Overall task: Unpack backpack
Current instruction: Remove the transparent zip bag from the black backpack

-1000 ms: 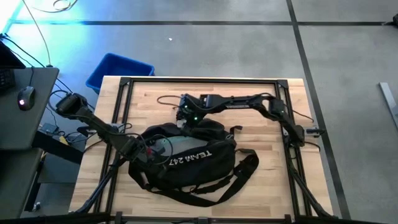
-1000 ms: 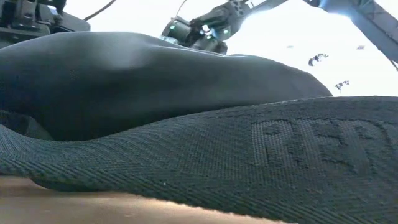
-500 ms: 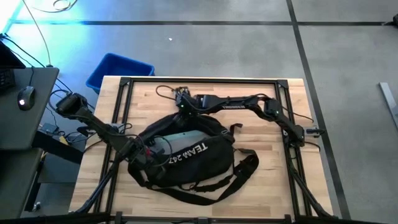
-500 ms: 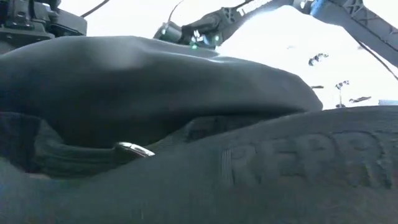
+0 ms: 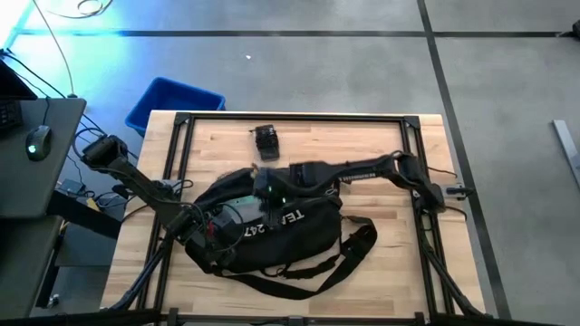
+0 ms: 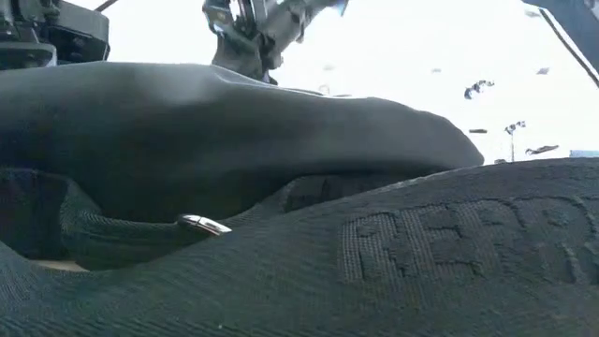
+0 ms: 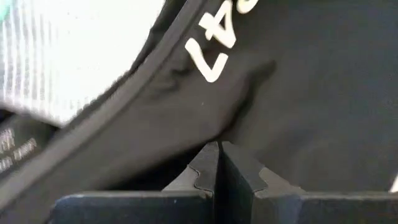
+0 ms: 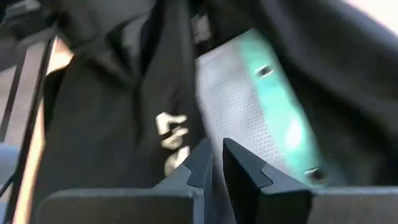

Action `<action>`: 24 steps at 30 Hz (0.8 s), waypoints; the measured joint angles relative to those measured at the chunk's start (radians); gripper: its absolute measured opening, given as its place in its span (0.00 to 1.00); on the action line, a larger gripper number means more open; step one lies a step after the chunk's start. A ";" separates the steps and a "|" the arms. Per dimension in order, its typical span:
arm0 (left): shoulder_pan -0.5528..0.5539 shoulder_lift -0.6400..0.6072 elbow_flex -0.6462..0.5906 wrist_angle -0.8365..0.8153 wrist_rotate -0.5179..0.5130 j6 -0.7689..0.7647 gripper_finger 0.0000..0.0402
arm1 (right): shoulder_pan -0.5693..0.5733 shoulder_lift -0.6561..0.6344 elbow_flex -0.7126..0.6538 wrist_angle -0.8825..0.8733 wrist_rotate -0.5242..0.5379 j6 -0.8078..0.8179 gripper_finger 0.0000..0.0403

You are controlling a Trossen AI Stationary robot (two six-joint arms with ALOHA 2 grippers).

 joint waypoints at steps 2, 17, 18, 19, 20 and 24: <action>0.000 0.000 0.000 0.001 -0.001 0.047 0.00 | 0.046 0.000 -0.007 -0.041 -0.012 0.043 0.06; 0.031 0.000 -0.001 0.040 -0.054 0.305 0.00 | 0.351 -0.003 -0.048 -0.397 0.227 0.411 0.06; 0.035 0.000 -0.001 0.057 -0.044 0.290 0.00 | 0.358 -0.003 -0.048 -0.413 0.260 0.422 0.06; 0.035 0.000 -0.001 0.076 -0.038 0.271 0.00 | 0.364 -0.003 -0.048 -0.428 0.285 0.425 0.06; 0.034 0.000 -0.001 0.098 -0.032 0.254 0.00 | 0.369 -0.003 -0.048 -0.444 0.300 0.421 0.06; 0.008 0.000 -0.001 0.240 -0.038 0.222 0.00 | 0.382 -0.004 -0.048 -0.538 0.374 0.358 0.06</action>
